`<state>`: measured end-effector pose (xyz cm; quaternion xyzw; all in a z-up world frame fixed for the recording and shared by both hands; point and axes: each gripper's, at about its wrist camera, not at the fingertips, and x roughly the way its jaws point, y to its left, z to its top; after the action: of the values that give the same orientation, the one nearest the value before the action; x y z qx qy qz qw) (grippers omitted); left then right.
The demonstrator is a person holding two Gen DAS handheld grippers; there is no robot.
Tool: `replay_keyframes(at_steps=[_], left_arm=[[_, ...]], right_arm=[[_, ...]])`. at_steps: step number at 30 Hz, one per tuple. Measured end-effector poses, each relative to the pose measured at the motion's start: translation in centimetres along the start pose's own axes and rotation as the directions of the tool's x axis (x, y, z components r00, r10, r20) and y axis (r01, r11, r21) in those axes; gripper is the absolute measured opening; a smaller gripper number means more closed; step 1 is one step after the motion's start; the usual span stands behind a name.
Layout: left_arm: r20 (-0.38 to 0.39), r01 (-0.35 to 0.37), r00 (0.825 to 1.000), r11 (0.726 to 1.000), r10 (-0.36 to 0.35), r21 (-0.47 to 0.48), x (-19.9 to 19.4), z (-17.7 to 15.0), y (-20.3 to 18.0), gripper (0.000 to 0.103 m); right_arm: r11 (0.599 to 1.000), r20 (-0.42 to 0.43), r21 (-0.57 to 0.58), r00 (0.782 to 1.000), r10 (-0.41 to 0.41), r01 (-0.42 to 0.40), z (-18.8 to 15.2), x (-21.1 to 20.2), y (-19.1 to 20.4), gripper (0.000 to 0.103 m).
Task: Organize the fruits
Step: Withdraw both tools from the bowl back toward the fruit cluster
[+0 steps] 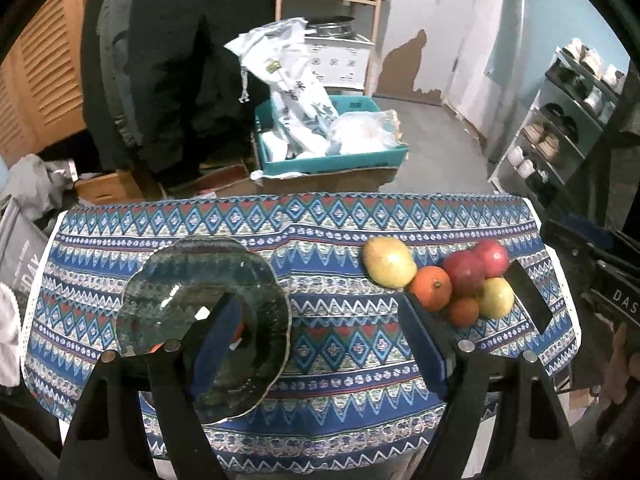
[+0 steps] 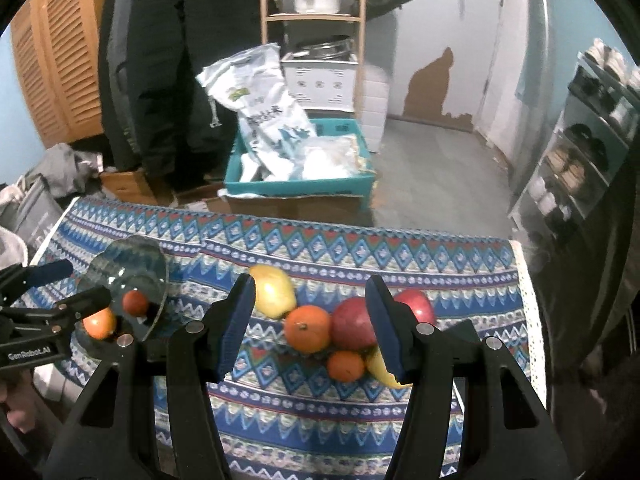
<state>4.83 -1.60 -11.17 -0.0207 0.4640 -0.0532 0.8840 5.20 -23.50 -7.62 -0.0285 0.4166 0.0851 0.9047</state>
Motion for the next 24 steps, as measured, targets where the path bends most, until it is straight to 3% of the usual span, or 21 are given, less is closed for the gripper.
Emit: replay_keyframes(at_steps=[17,24], left_arm=[[-0.033,0.039,0.999,0.997,-0.037,0.071,1.6,0.7,-4.9,0.082],[-0.049,0.043,0.998,0.996,-0.040,0.076,2.5,1.6,-5.5,0.082]], right_arm=[[0.993,-0.012,0.100,0.998,-0.064,0.065,-2.2,-0.6,-6.4,0.057],[0.992,-0.055,0.101,0.996,-0.072,0.077,-2.6,0.8,-8.1,0.057]])
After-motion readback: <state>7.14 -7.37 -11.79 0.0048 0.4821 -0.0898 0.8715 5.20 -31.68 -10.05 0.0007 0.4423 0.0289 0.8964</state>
